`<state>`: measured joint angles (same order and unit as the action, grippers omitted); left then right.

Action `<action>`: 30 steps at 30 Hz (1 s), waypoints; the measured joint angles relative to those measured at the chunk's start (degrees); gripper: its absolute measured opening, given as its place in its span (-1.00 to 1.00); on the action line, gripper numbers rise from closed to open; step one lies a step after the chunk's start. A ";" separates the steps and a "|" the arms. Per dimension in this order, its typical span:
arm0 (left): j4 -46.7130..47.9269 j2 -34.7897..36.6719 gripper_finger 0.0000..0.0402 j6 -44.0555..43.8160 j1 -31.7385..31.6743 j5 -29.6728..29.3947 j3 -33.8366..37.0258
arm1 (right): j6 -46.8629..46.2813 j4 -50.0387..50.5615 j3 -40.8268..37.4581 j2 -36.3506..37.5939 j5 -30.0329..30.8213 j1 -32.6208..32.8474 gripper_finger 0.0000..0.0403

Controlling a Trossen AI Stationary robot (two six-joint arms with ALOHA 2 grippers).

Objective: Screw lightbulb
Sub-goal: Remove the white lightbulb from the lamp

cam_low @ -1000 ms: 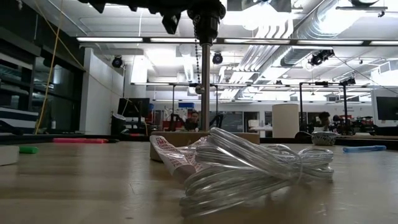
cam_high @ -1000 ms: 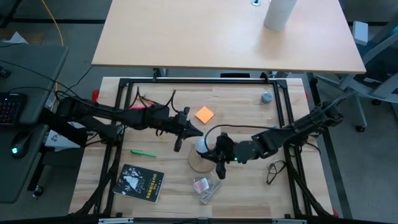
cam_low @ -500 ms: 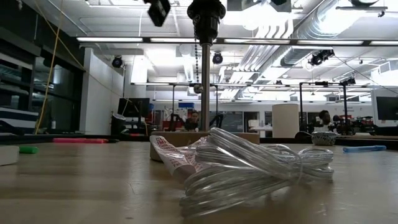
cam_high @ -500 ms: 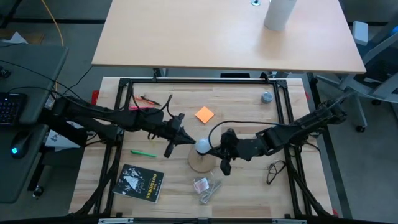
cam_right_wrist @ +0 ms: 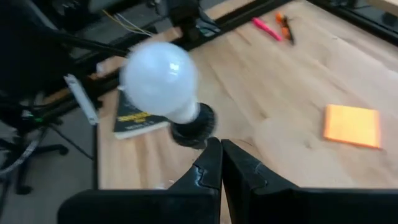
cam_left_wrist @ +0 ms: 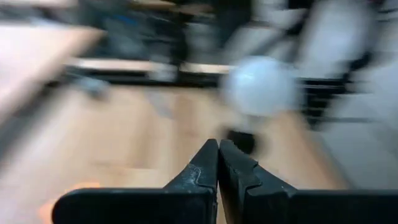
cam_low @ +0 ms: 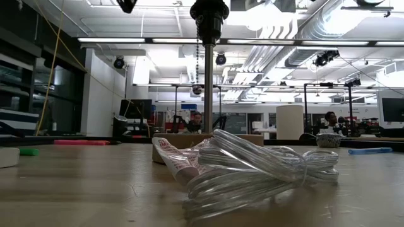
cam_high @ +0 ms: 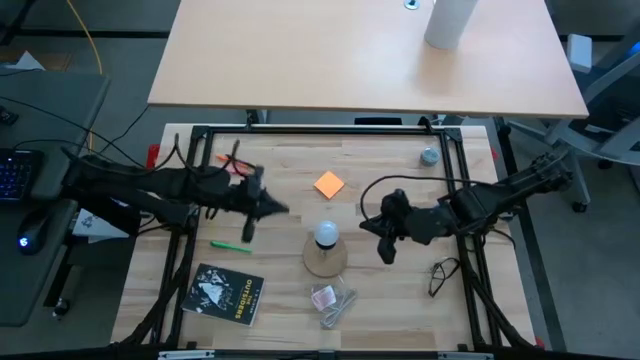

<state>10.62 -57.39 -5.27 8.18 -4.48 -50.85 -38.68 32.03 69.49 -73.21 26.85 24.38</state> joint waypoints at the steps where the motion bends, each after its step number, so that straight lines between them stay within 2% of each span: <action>1: -0.45 -0.10 -1.00 2.13 -0.49 -3.93 0.00 | 0.05 -1.10 0.00 -0.06 -0.24 0.12 -1.00; 2: -1.72 -0.57 -1.00 3.78 -1.34 -6.49 0.00 | 0.01 -2.08 0.00 -0.32 -0.66 0.45 -1.00; 4: -3.77 -2.06 -1.00 5.24 -3.90 -6.76 -0.07 | 0.12 -5.15 0.00 -1.33 -2.09 0.78 -1.00; 11: -16.74 -12.36 -1.00 2.91 -8.91 6.62 -0.02 | 0.26 -13.75 0.07 -7.65 -6.43 1.73 -1.00; 14: -23.67 -16.91 -1.00 2.30 -8.95 9.41 -0.02 | 2.29 -19.68 0.07 -10.78 -8.22 1.66 -1.00; 18: -30.35 -20.90 -1.00 1.28 -8.43 9.96 -0.02 | 5.10 -27.23 0.07 -14.20 -8.42 1.23 -1.00; 23: -32.29 -21.73 -1.00 -2.86 -7.47 10.20 -0.02 | 5.75 -30.05 0.02 -16.06 -7.22 0.26 -1.00; 30: -30.40 -20.42 -1.00 -6.36 -4.77 14.03 -0.02 | 7.23 -27.12 0.02 -14.53 -4.41 0.33 -1.00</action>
<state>-19.79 -77.81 -11.62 3.41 9.55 -50.87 -31.45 4.92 69.52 -87.74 22.45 24.71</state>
